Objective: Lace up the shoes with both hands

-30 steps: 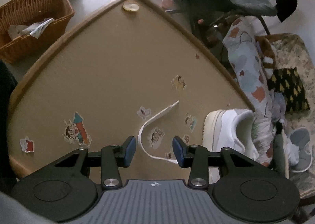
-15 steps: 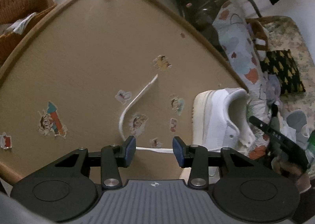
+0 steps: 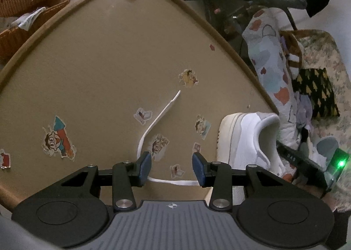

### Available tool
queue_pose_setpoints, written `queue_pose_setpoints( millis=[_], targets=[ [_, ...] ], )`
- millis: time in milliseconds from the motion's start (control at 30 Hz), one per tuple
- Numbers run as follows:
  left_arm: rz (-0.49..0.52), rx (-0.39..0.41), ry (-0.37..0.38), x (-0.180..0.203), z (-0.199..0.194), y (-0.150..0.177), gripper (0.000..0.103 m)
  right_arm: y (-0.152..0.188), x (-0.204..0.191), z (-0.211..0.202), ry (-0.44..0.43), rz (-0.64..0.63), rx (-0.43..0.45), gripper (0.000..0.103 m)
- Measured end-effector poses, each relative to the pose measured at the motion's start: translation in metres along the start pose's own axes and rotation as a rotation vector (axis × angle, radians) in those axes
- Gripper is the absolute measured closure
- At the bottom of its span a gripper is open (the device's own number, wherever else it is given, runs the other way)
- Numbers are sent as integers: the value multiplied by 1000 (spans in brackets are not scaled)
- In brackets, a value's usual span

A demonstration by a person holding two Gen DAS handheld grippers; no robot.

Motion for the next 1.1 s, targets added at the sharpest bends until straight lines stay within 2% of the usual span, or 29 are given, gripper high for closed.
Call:
queue_pose_setpoints(
  millis=[233,500,567,600,733,833,967,1100],
  targets=[
    [-3,23,42,9,-9,-2,60,6,-4,-23,-45,-1,-1,102],
    [48,64,116,32,-25,0,60,24,-26,-85,-69,-145,9,102],
    [77,88,134,40,-32,1,49,30,-33,-106,-70,-184,11,102],
    [98,104,138,46,-36,1,39,33,-36,-113,-75,-201,4,102],
    [241,171,195,73,-52,5,36,44,-51,-151,-82,-314,-11,102],
    [374,185,243,96,-59,12,36,49,-66,-179,-96,-396,-21,102],
    [623,190,310,125,-71,30,35,54,-92,-203,-179,-520,-63,102],
    [918,251,373,149,-87,57,35,61,-116,-220,-230,-647,-105,102]
  ],
)
Point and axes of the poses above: each gripper's, at about its wrist camera, not at the fingertips, and z roughly the way its jaws point, x to its right, y to its underside, the point moved 4 cm from there along z, roughly the way its jaws point, and after that the axes turned 3 degrees about -x, right-handed, at the moved point
